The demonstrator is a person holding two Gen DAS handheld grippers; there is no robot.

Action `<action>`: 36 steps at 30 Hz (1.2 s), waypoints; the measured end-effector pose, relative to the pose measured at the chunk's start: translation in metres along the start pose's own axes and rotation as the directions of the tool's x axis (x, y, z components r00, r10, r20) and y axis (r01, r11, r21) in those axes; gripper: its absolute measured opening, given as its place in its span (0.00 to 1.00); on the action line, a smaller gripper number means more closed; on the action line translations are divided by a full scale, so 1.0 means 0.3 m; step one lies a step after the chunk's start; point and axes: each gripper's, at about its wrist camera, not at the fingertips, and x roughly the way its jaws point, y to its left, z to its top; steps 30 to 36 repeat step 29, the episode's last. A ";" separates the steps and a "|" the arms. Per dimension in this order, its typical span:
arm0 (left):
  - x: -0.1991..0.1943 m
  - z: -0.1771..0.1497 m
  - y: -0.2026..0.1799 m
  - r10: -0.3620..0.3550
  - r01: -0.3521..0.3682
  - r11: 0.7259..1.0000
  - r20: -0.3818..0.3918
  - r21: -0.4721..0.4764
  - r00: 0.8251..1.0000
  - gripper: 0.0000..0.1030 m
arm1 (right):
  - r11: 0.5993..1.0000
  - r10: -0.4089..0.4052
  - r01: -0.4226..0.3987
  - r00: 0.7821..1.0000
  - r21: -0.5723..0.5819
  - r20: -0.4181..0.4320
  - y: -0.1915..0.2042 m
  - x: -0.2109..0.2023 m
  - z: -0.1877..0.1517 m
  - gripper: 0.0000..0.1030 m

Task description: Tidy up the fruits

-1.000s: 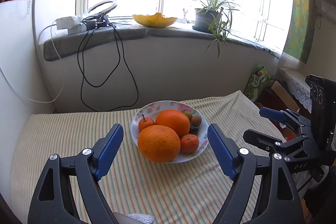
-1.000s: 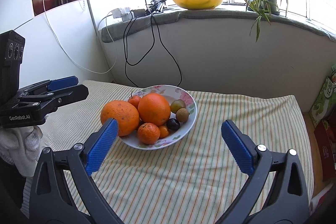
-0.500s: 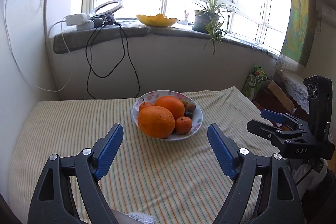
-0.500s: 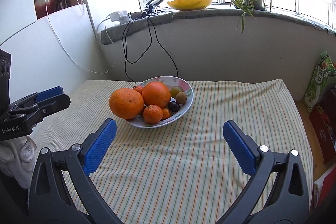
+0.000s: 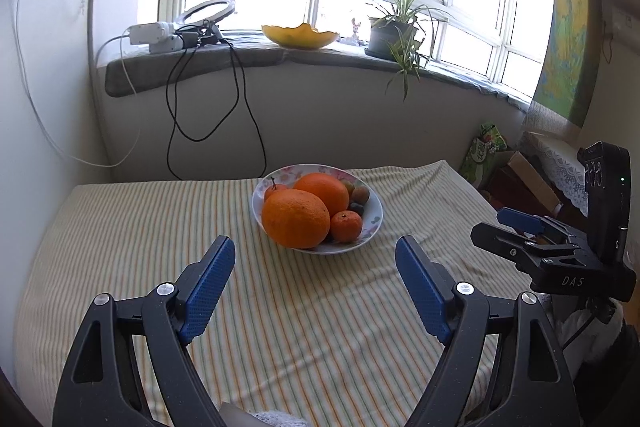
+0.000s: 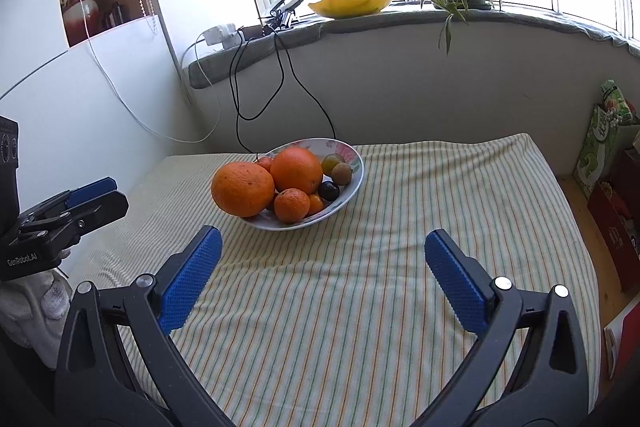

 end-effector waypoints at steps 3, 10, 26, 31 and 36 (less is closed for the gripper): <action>-0.006 0.000 -0.001 0.002 -0.002 1.000 0.003 0.004 1.000 0.80 | 1.000 0.003 -0.003 1.000 0.010 0.002 -0.003 -0.002 -0.002 1.00; -0.014 -0.007 -0.004 0.000 0.000 1.000 0.006 0.006 1.000 0.80 | 0.999 0.023 -0.023 1.000 0.038 -0.007 -0.003 0.002 -0.008 1.00; -0.011 -0.016 0.011 0.008 -0.008 1.000 0.012 0.002 1.000 0.80 | 0.998 0.013 -0.012 1.000 0.060 -0.019 -0.015 0.013 -0.021 1.00; -0.008 -0.017 0.016 0.006 -0.006 1.000 0.010 0.003 1.000 0.80 | 0.998 0.011 -0.010 1.000 0.068 -0.020 -0.017 0.016 -0.023 1.00; -0.008 -0.017 0.016 0.006 -0.006 1.000 0.010 0.003 1.000 0.80 | 0.998 0.011 -0.010 1.000 0.068 -0.020 -0.017 0.016 -0.023 1.00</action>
